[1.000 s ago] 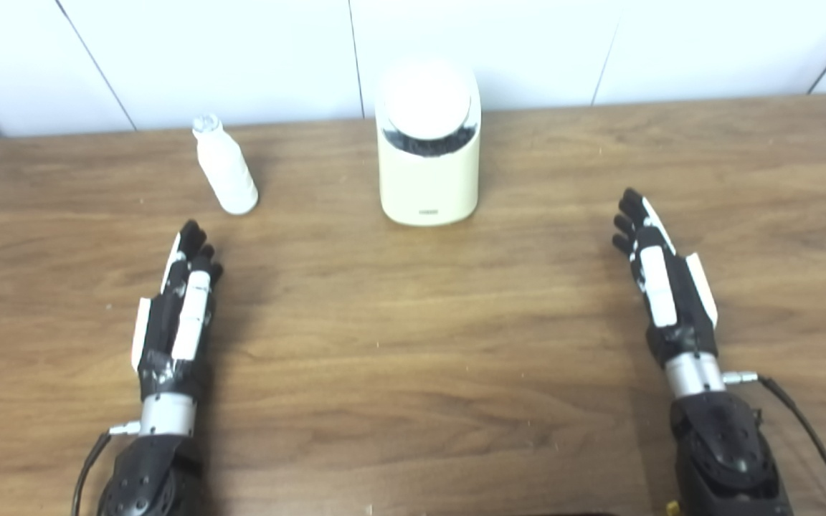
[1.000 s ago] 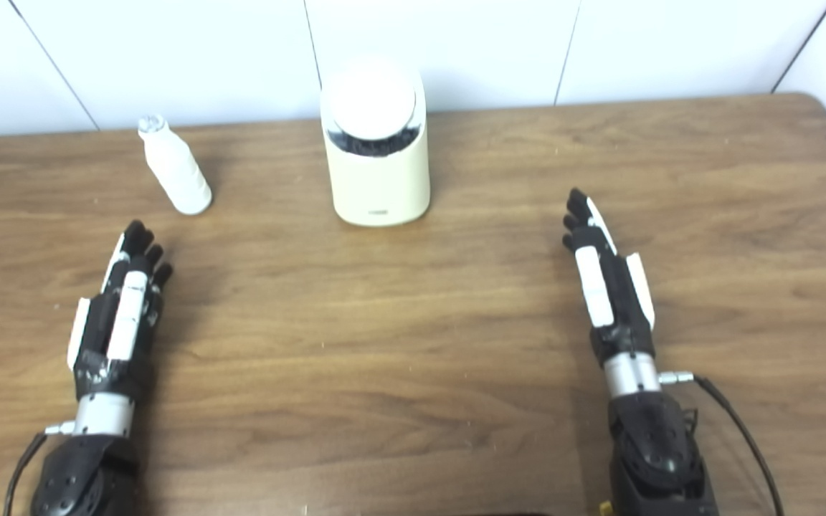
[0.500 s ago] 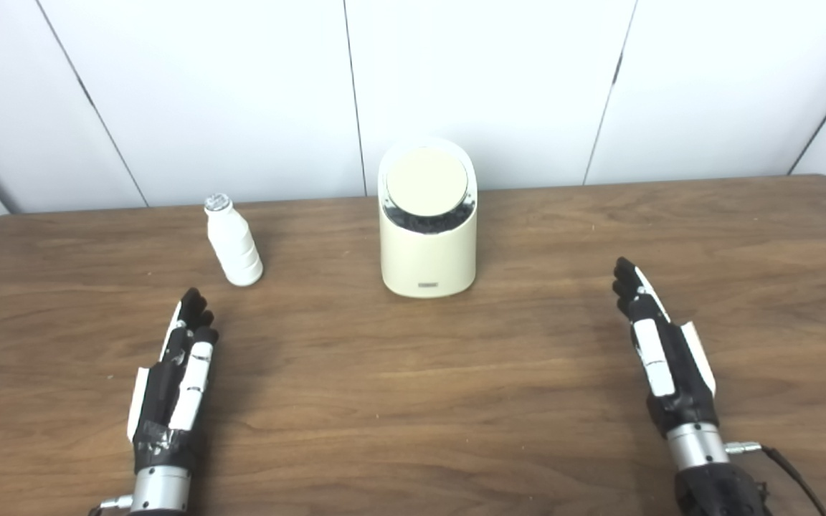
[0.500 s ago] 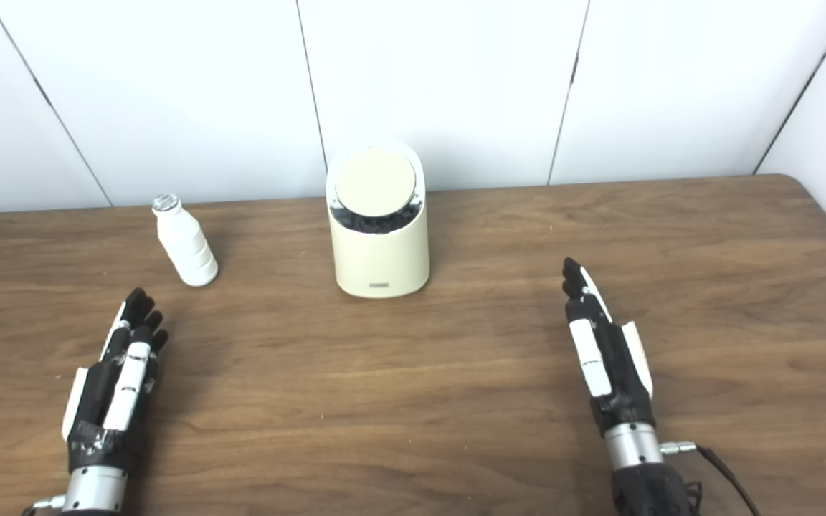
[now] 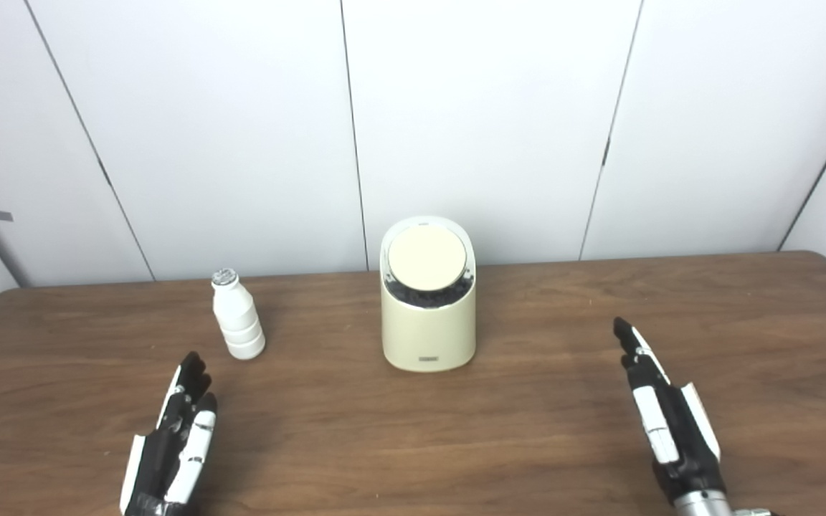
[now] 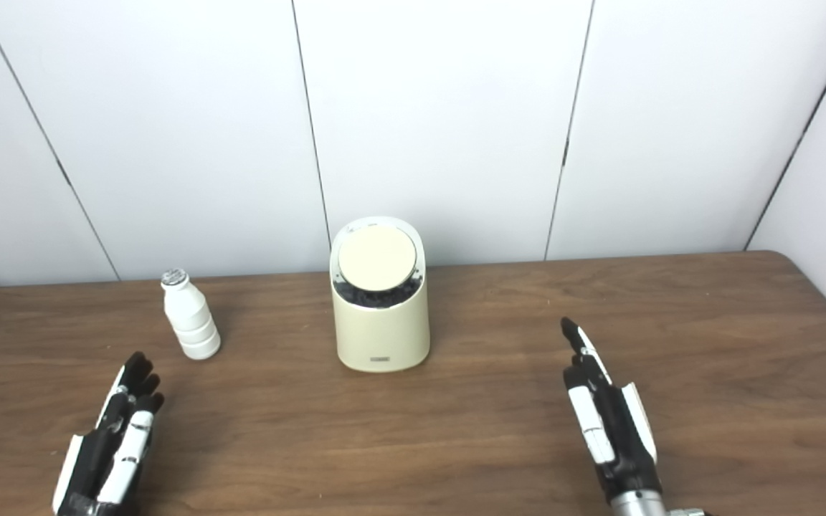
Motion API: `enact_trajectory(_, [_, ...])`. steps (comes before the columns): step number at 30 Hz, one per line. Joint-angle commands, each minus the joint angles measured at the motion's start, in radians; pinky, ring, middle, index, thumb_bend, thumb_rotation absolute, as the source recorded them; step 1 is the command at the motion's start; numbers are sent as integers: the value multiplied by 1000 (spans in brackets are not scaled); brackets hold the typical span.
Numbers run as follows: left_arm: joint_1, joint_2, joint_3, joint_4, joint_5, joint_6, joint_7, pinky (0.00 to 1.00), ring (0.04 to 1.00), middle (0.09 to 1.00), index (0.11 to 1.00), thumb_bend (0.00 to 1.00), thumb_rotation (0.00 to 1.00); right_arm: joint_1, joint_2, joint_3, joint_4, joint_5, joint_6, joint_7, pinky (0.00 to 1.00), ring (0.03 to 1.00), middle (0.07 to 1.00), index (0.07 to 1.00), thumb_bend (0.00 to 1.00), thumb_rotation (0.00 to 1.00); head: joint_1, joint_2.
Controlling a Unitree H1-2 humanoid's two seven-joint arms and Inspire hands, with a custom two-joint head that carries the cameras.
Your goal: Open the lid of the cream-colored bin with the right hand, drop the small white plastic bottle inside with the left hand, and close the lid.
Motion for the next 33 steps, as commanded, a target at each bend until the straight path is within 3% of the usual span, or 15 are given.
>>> enact_trajectory(1, [20, -10, -13, 70, 3, -22, -12, 1000, 1000, 1000, 1000, 180, 513, 52, -1, 5, 107, -6, -37, -3, 1000, 1000, 968, 945, 534, 1000, 0, 3])
enact_trajectory(10, [17, -17, -12, 77, 19, -39, -12, 1000, 1000, 1000, 1000, 204, 514, 53, -7, 2, 104, -6, -40, -5, 1000, 1000, 965, 943, 530, 1000, 23, 27])
enact_trajectory(18, [20, -28, -14, 61, 10, -32, -14, 1000, 1000, 1000, 1000, 252, 519, 47, -12, -14, 114, 72, -43, 24, 974, 960, 967, 950, 494, 1000, 67, 59])
enact_trajectory(28, [23, -54, -21, 49, 49, -9, 9, 1000, 1000, 1000, 1000, 295, 544, 32, -44, -21, 156, 82, -87, 33, 965, 946, 961, 952, 472, 1000, 166, 72])
enact_trajectory(33, [25, -59, -25, 47, 72, 1, 26, 1000, 1000, 1000, 1000, 281, 545, 27, -53, -22, 175, 103, -95, 45, 969, 953, 966, 956, 487, 1000, 150, 77])
